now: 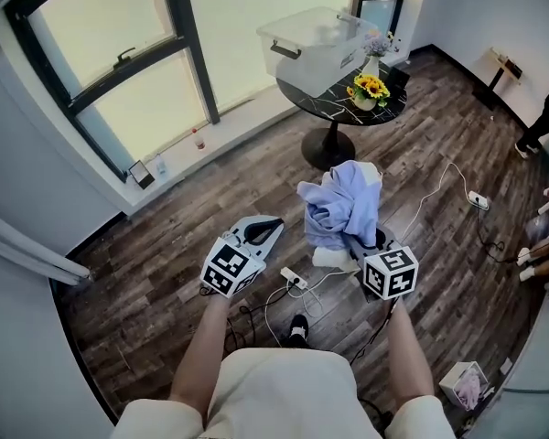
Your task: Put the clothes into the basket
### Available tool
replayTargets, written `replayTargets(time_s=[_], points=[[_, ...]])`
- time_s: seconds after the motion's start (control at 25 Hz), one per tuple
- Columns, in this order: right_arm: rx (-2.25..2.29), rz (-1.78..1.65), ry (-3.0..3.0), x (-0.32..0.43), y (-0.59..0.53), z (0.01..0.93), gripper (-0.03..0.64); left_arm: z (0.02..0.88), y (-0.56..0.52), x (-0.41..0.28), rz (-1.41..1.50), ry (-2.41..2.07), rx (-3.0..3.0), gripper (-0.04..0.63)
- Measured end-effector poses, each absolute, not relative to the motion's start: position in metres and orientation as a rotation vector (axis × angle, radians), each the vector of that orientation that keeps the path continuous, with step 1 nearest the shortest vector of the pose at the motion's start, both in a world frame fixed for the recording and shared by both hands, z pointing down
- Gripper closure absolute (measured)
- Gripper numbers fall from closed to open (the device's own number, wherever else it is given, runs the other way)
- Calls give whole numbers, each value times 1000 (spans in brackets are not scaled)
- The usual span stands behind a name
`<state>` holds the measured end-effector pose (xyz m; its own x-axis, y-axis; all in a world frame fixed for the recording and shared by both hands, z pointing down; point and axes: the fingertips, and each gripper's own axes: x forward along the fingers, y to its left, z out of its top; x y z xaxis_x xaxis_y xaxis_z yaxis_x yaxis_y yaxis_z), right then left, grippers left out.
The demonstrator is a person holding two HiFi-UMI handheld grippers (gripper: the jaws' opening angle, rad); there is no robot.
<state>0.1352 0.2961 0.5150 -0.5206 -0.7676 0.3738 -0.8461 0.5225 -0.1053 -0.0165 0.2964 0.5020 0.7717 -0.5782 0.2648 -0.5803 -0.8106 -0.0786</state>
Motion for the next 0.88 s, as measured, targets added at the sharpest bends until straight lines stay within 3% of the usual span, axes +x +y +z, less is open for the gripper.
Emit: replayTargets(time_s=[0.32,0.88], points=[[1321,432,-2497,155,257,520,446,491,248,-12,458,-1038,2939,580],[1406,453,-2427,117,155,533,446,496,121,-32,366,-893,3003,580]])
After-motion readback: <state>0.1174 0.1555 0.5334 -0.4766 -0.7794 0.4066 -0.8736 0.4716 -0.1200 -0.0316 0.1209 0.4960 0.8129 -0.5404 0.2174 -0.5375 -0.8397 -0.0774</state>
